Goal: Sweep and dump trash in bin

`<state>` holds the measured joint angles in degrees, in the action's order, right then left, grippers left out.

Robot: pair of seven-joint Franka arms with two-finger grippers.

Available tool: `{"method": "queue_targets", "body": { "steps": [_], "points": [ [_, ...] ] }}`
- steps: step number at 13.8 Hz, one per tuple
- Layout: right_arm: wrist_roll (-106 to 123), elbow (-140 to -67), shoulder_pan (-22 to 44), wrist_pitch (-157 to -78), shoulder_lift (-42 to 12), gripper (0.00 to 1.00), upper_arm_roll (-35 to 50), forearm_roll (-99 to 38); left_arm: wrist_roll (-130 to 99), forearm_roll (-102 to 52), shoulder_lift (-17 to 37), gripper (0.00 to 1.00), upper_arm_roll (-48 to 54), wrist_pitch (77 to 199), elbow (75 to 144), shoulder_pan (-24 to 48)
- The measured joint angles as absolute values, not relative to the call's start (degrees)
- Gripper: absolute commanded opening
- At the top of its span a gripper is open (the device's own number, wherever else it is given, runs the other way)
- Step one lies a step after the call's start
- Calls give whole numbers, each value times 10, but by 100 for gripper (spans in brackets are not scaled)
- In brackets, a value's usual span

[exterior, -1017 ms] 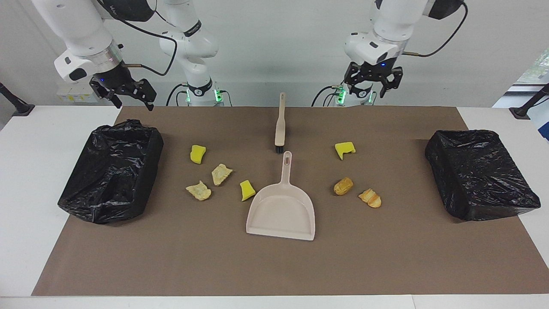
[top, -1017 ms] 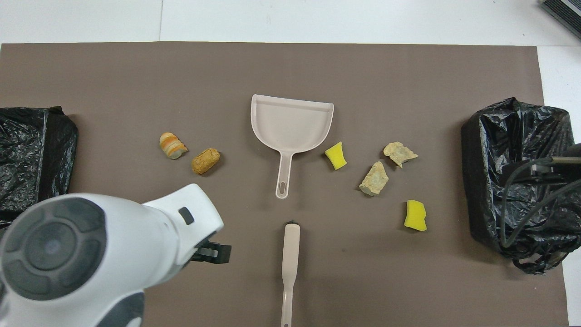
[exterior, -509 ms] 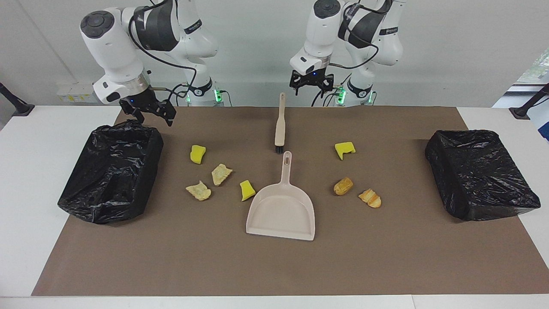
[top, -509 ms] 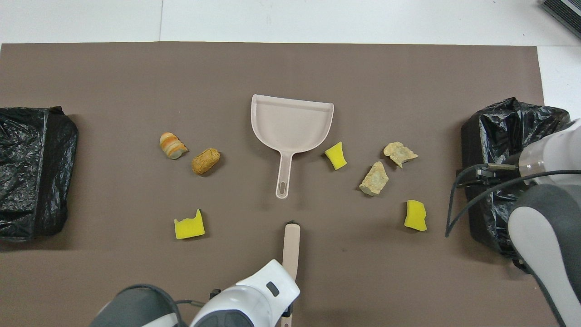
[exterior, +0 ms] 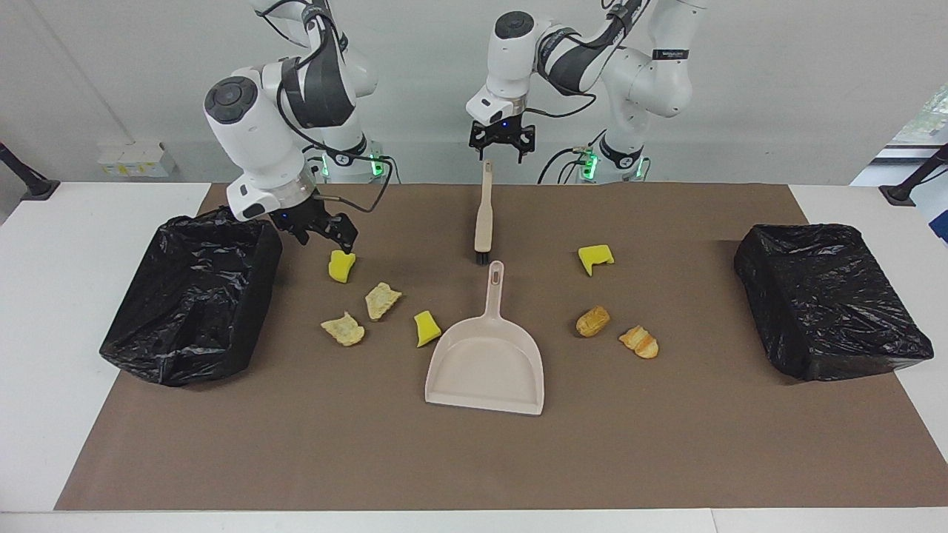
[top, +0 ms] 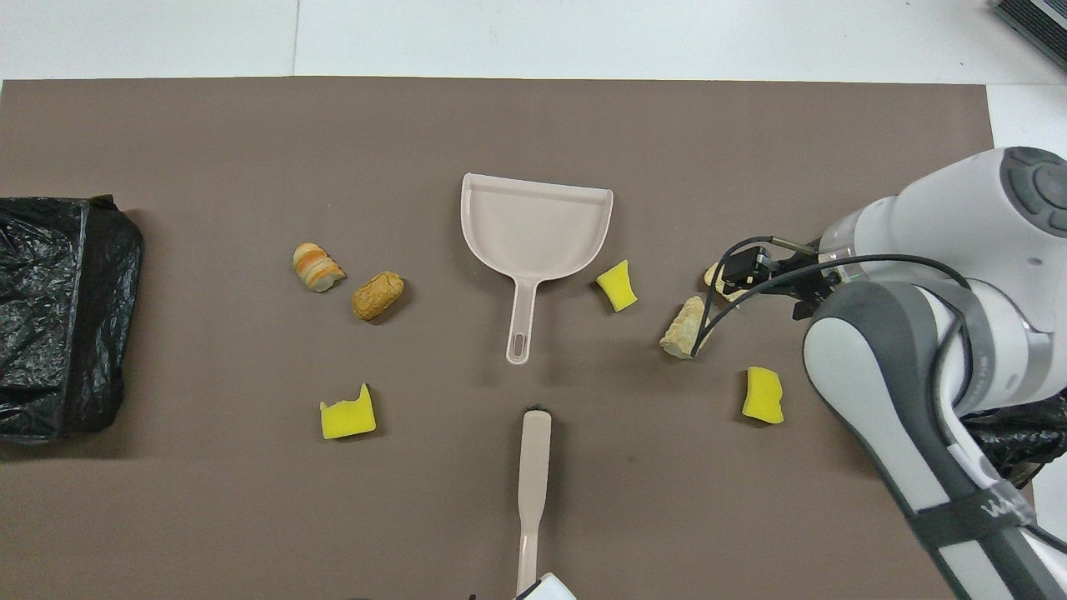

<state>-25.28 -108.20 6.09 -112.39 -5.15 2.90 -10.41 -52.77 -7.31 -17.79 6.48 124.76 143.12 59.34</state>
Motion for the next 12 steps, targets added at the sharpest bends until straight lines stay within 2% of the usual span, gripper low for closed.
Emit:
{"method": "queue_targets", "body": {
  "steps": [4, 6, 8, 10, 11, 12],
  "points": [
    [-361, -1048, 128, -1189, -100, 100, 30, -156, -528, -73, -133, 97, 63, 1294, 1437, 594],
    [-424, -1025, 164, -1202, -132, 100, 31, -157, -521, -73, -116, 83, 63, 1304, 1436, 594],
    [-467, -1004, 208, -1203, -164, 100, 30, -156, -515, -73, -112, 42, 63, 1307, 1436, 595],
    [-502, -996, 247, -1212, -184, 100, 30, -115, -512, -73, -112, 10, 63, 1307, 1436, 595],
    [-518, -994, 259, -1221, -188, 100, 30, -84, -511, -73, -112, 3, 63, 1307, 1436, 595],
    [-529, -994, 266, -1226, -189, 100, 30, -61, -510, -73, -112, 0, 63, 1307, 1436, 595]
  ]
}}
